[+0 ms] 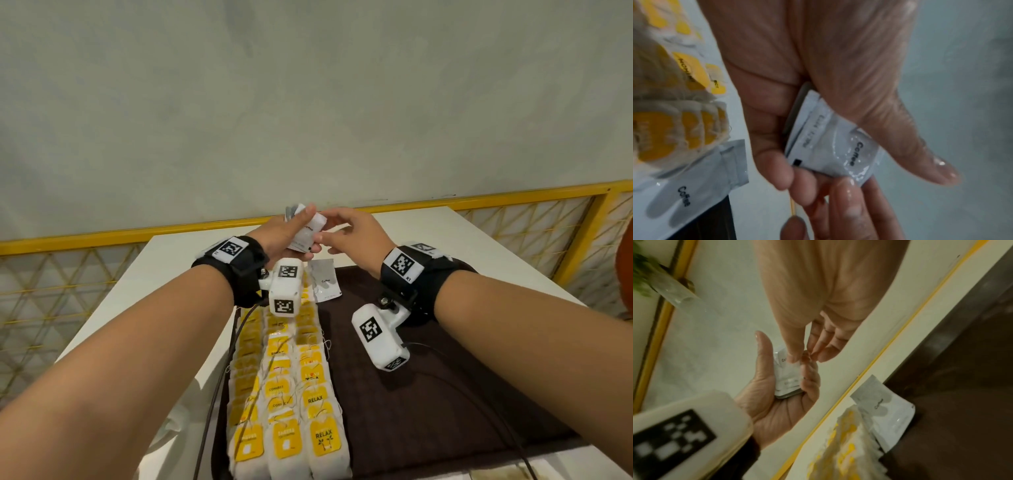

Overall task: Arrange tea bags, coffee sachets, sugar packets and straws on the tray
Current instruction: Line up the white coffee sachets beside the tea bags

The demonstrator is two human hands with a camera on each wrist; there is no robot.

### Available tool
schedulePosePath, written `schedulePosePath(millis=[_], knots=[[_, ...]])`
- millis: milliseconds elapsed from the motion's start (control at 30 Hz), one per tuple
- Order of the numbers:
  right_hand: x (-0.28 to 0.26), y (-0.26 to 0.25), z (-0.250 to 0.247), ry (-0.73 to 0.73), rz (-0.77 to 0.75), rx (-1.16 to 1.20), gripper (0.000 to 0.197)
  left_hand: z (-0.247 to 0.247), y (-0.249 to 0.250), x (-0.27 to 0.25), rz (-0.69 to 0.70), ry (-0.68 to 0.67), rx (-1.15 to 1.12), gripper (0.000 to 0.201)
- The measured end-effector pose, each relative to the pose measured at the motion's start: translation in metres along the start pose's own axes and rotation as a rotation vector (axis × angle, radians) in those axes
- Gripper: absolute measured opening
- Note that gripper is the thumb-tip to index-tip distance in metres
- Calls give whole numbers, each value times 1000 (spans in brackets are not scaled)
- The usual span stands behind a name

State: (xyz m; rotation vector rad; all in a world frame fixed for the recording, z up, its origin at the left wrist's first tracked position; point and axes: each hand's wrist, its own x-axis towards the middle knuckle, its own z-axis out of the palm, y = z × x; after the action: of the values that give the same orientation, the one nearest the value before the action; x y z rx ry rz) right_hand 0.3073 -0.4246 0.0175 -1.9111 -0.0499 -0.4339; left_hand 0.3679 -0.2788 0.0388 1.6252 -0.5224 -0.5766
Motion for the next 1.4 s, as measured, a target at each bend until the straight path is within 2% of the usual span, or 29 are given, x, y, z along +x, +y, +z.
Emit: schedulePosePath(millis=[133,267,367,467,633,700,800,867,900,1000,1100,1167,1267,1400], knots=[[-4,-9,5,51,5,49,21,4,7,-12,-12,-2,-19,70],[-4,-15,8,79,79,114,31,11,17,-22,-44,-15,-73,82],[-3,-19,8,84,55,67,25,11,20,-23,-66,-7,-93,86],[-2,-21,9,96,54,65,20,11,19,-20,-76,78,-68,82],[0,-21,8,-1,184,15,19,13,16,-16,-85,129,-60,73],[-1,-24,4,-6,223,61,12,9,12,-13,-101,177,-68,69],[-4,-23,-7,-9,308,209,8,3,6,-7,-95,314,-35,44],[-9,-19,-14,-69,378,256,13,-1,2,-2,-77,348,95,23],[-11,-15,-16,-107,409,239,18,-4,-1,1,-77,333,194,21],[-19,-1,-16,-162,498,91,31,0,-5,9,-114,218,570,29],[-21,11,-10,-142,570,24,34,10,-9,14,-98,150,918,33],[-22,16,-7,-136,581,-31,38,13,-13,15,-81,112,997,22],[-24,22,-4,-128,573,-92,49,13,-17,16,-72,84,1036,23],[-25,21,1,-138,562,-138,47,11,-20,16,-47,119,1097,21]])
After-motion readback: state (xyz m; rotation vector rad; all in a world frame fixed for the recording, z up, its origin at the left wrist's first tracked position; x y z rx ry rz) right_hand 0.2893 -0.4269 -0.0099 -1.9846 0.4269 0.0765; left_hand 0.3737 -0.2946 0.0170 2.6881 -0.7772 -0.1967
